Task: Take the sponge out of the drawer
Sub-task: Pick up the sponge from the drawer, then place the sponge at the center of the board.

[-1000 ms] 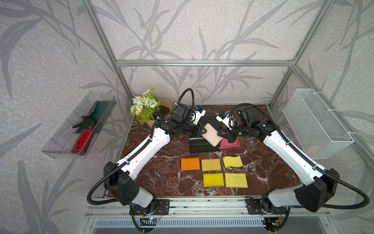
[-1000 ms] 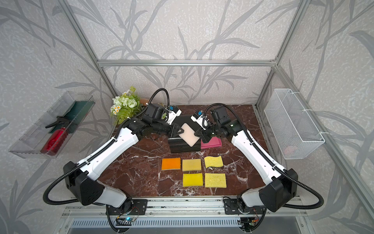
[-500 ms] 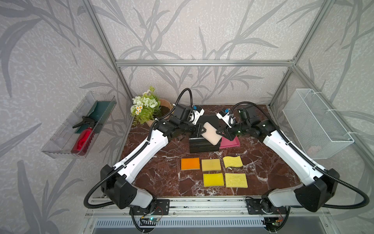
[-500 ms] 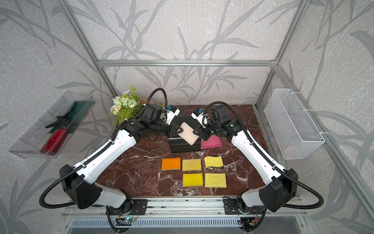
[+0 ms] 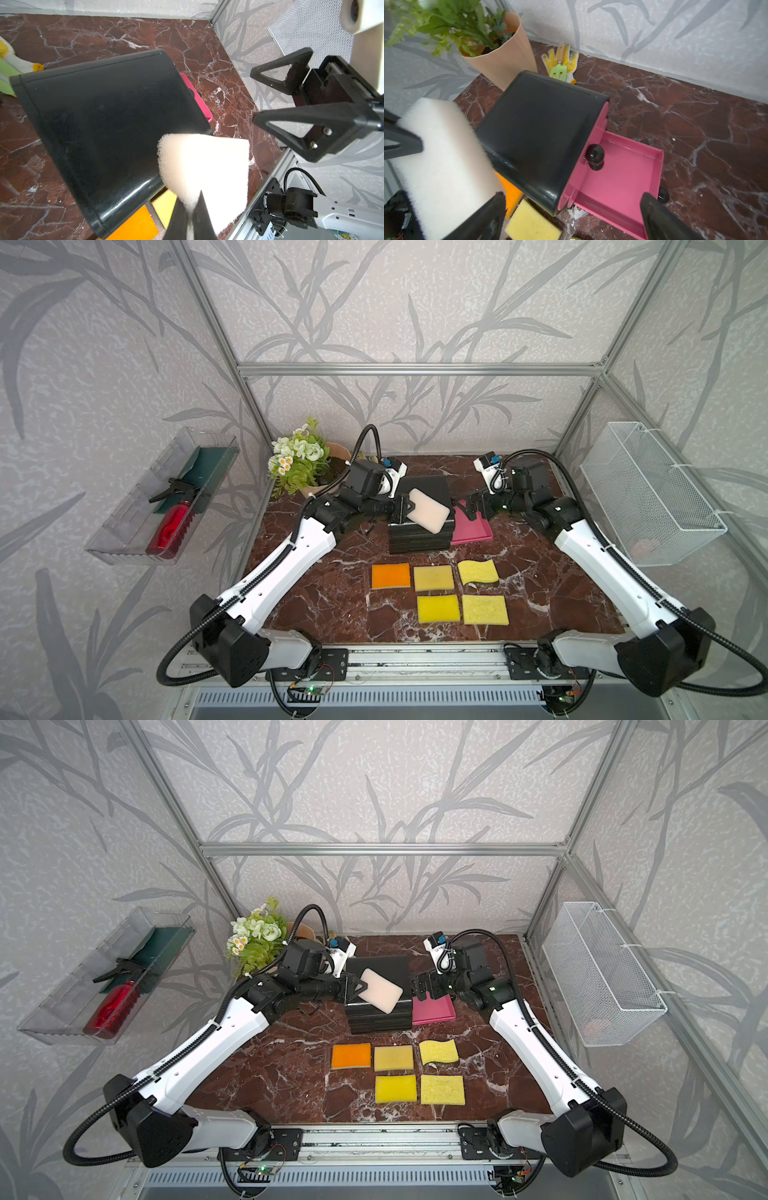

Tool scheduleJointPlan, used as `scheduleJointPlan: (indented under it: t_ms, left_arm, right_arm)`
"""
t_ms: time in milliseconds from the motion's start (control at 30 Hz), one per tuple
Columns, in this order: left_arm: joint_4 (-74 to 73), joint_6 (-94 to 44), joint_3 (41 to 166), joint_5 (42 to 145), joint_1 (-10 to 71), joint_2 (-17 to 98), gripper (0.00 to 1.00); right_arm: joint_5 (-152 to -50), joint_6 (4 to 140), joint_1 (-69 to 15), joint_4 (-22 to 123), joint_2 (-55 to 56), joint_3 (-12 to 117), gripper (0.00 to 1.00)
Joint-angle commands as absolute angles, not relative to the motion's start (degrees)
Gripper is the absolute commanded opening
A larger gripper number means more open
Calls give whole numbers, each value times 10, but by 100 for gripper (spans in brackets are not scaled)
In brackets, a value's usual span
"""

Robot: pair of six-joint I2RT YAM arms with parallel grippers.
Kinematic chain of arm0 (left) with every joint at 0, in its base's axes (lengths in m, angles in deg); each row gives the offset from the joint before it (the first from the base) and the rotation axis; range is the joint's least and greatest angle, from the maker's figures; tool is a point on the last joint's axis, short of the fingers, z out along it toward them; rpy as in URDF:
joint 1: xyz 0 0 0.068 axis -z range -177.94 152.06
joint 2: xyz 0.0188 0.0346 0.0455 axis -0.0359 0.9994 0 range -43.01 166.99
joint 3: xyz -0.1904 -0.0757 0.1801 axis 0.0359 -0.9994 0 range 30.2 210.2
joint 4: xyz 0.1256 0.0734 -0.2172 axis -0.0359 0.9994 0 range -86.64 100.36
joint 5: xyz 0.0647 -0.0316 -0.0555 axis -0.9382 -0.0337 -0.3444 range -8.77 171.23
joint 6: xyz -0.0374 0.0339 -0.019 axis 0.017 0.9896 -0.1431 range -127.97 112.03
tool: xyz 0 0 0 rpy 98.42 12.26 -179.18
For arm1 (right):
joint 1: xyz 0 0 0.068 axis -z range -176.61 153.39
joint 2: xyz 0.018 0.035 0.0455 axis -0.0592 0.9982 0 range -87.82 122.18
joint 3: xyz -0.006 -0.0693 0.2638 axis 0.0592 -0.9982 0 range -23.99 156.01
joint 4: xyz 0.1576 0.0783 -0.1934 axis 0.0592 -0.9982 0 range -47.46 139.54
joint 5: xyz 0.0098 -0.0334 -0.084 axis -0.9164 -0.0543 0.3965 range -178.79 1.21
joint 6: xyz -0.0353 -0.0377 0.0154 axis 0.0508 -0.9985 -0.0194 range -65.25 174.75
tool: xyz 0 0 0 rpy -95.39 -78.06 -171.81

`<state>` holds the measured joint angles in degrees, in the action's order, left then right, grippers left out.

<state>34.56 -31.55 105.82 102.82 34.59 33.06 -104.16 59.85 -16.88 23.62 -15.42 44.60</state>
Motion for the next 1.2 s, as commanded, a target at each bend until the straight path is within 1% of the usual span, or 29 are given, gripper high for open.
scheduleJointPlan:
  t_ms: [0, 267, 467, 667, 833, 967, 1167]
  left_arm:
    - [318, -364, 1030, 998, 343, 293, 0]
    - [289, -435, 940, 993, 344, 204, 0]
    - [290, -476, 871, 967, 356, 135, 0]
    - [283, -523, 790, 938, 390, 67, 0]
    - [296, -568, 721, 890, 427, -4, 0]
    - [300, -602, 670, 854, 453, -55, 0]
    - [285, -653, 592, 839, 484, -105, 0]
  right_arm:
    - [-1025, 645, -159, 280, -184, 425, 99]
    - [-1020, 674, -158, 305, -219, 364, 99]
    - [-1015, 690, -158, 313, -257, 310, 99]
    - [-1005, 710, -158, 313, -304, 258, 99]
    - [-999, 726, -158, 309, -340, 221, 99]
    - [-999, 735, -158, 306, -355, 207, 99]
    - [-999, 744, -158, 301, -368, 193, 99]
